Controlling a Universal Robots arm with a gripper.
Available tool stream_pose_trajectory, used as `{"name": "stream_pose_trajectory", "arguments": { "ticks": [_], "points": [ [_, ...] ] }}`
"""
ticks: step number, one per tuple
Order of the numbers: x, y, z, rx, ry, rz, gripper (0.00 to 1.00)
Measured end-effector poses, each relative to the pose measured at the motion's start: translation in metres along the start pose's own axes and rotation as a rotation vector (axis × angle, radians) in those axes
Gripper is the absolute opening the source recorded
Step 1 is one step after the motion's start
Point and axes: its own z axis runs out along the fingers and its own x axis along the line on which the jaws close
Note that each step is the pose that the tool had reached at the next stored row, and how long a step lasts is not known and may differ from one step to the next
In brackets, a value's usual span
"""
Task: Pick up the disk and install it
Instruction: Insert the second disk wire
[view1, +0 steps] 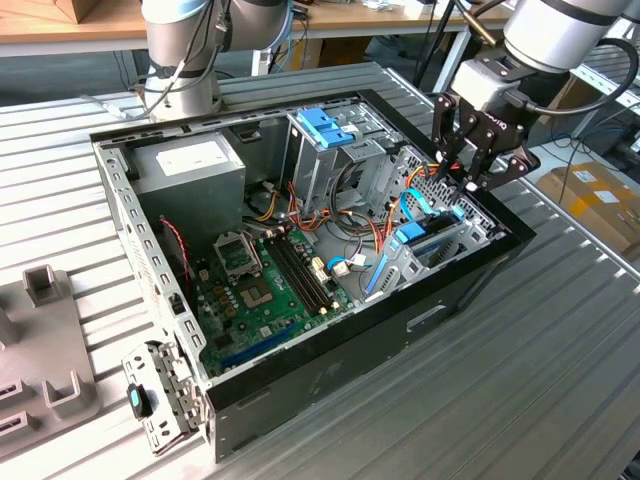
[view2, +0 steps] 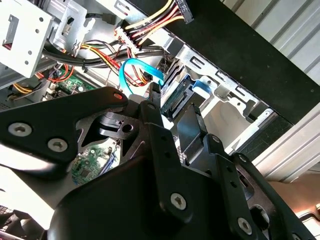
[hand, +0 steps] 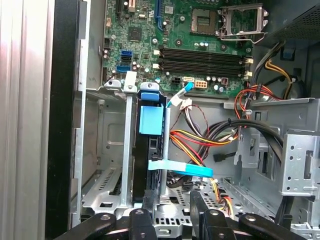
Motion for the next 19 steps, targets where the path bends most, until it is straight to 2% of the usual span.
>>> {"name": "stream_pose_trajectory", "arguments": {
  "ticks": [19],
  "points": [
    [0.0000, 0.0000, 0.0000, -0.0042, -0.0021, -0.080, 0.42]
  ]
}}
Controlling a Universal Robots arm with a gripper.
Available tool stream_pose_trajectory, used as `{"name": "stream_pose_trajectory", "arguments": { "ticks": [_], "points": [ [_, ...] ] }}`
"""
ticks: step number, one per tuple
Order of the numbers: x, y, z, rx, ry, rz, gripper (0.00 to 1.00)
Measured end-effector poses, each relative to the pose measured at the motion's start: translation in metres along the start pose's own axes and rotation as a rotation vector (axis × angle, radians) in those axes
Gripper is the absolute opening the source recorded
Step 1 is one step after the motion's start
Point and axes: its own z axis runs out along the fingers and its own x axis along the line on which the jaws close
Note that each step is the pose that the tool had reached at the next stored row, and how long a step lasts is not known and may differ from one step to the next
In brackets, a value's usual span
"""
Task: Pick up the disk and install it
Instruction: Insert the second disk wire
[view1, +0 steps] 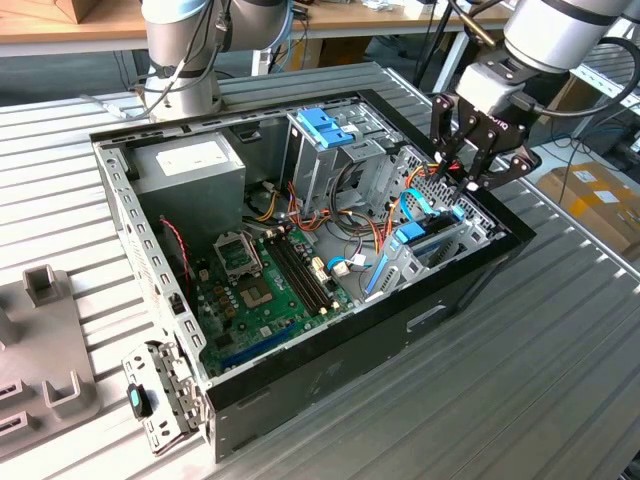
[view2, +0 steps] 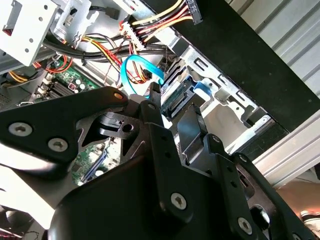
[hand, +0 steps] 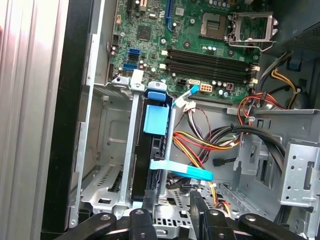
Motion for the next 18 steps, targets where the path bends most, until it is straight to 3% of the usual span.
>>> {"name": "stream_pose_trajectory", "arguments": {
  "ticks": [18],
  "points": [
    [-0.0002, -0.0002, 0.0000, -0.0064, -0.0034, -0.126, 0.42]
  ]
}}
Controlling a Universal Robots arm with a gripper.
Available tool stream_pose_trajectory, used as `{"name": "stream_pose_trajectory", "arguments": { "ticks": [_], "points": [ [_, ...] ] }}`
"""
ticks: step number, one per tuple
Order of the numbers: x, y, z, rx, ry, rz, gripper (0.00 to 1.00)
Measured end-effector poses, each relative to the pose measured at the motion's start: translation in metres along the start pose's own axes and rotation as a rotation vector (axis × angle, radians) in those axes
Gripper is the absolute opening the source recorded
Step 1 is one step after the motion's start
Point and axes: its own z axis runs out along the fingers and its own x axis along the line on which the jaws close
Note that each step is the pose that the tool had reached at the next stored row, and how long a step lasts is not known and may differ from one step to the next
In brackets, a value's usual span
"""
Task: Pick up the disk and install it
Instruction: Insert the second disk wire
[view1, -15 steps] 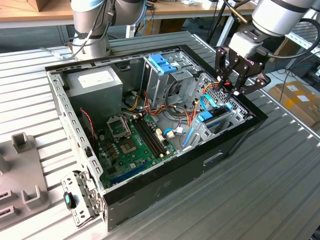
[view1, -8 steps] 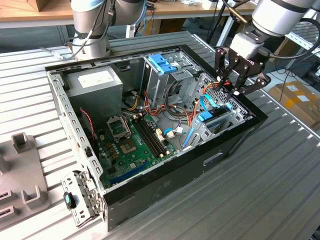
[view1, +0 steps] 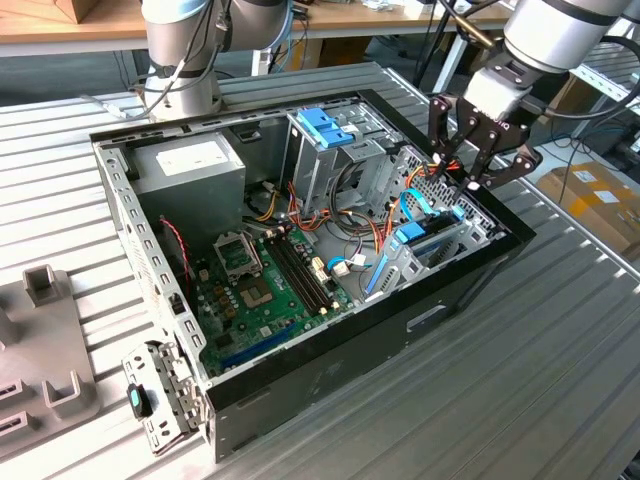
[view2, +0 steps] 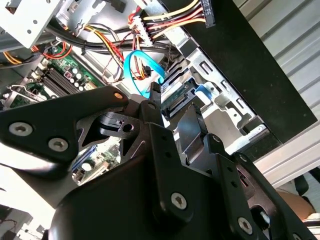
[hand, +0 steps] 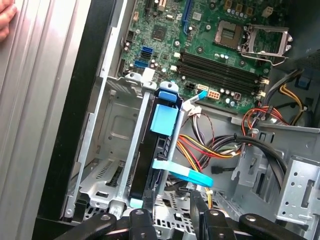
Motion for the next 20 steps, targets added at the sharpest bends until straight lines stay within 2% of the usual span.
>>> {"name": "stream_pose_trajectory", "arguments": {
  "ticks": [4, 7, 20],
  "points": [
    [-0.0001, -0.0001, 0.0001, -0.0023, -0.0013, -0.046, 0.42],
    [-0.0001, -0.0001, 0.0000, -0.0033, -0.0016, -0.064, 0.42],
    [-0.0002, -0.0001, 0.0000, -0.0035, -0.0018, -0.068, 0.42]
  ]
}}
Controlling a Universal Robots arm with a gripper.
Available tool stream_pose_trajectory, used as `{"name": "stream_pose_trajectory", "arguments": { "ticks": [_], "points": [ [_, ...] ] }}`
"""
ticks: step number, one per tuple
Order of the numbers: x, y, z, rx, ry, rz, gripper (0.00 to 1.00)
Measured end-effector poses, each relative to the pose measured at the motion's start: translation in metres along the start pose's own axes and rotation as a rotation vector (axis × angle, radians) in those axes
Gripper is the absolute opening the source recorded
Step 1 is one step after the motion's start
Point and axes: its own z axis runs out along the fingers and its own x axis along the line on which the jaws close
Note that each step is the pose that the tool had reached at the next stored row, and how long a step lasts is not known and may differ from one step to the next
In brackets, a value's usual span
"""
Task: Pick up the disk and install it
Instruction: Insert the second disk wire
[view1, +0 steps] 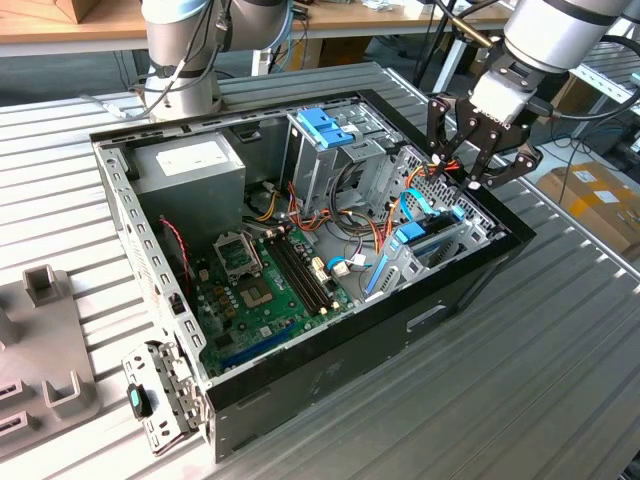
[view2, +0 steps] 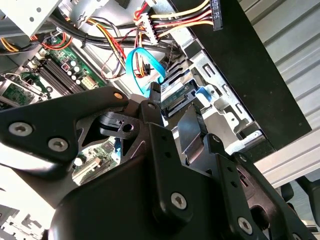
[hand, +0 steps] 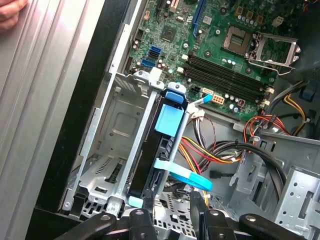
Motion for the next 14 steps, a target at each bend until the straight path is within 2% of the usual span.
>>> {"name": "stream_pose_trajectory", "arguments": {
  "ticks": [3, 5, 8, 14],
  "points": [
    [0.0000, 0.0000, 0.0000, -0.0003, -0.0001, -0.007, 0.42],
    [0.0000, 0.0000, 0.0000, -0.0016, -0.0008, -0.031, 0.42],
    [0.0000, 0.0000, 0.0000, -0.0025, -0.0013, -0.048, 0.42],
    [0.0000, 0.0000, 0.0000, -0.0027, -0.0015, -0.053, 0.42]
  ]
}}
